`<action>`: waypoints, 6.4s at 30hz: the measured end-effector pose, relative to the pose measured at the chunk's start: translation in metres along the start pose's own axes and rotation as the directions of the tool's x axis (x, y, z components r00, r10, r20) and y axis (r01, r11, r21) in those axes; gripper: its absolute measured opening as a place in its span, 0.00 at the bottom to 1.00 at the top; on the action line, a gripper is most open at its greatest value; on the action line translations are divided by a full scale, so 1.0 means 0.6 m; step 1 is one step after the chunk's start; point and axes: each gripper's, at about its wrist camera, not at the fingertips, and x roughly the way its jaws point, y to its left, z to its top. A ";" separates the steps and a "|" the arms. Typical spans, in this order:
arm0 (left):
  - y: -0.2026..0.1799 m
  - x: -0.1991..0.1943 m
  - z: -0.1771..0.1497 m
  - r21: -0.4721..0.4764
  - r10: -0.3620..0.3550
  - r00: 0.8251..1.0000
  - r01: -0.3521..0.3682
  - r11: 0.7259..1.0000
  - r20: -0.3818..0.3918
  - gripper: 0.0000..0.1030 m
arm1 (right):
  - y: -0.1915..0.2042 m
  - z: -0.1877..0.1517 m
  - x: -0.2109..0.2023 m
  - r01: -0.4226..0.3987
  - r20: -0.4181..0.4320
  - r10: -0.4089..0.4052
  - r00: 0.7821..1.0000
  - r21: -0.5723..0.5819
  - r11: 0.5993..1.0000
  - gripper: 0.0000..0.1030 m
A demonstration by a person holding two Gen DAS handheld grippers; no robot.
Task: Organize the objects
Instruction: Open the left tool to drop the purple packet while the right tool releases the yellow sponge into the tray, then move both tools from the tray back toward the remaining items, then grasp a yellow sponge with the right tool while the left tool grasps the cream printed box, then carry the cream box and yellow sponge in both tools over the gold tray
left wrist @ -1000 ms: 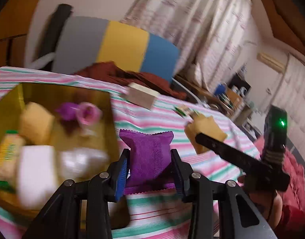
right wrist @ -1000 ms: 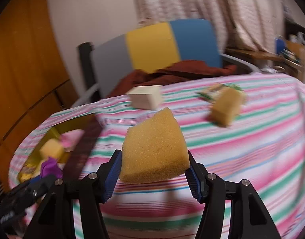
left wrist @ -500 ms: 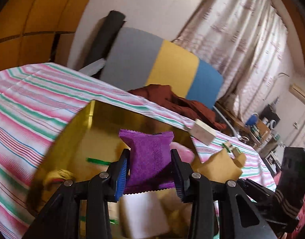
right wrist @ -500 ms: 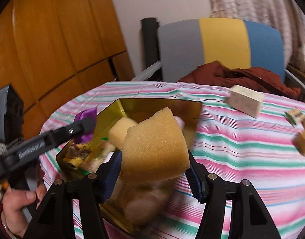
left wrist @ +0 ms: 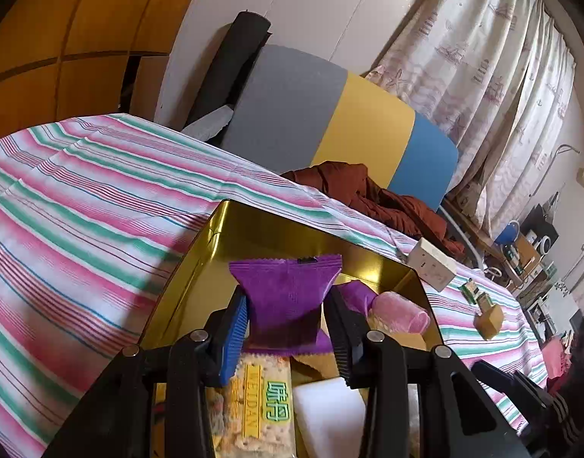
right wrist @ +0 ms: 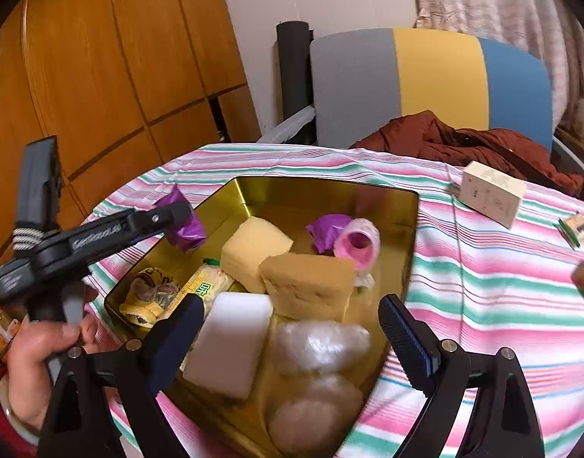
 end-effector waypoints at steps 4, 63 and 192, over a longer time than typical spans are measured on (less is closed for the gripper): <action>0.000 0.006 0.008 -0.011 0.067 0.998 -0.067 0.998 -0.009 0.55 | -0.019 -0.013 -0.021 0.005 0.011 -0.005 1.000 0.037 0.999 0.91; -0.455 0.029 -0.232 0.379 -0.242 0.917 0.356 0.854 -0.317 0.84 | -0.490 -0.082 -0.157 0.350 -0.028 -0.404 0.914 0.558 0.752 0.91; -0.474 0.320 -0.152 0.274 -0.027 0.976 0.087 0.958 -0.215 0.49 | -0.579 -0.024 -0.072 0.449 0.038 -0.532 0.846 0.488 0.748 0.62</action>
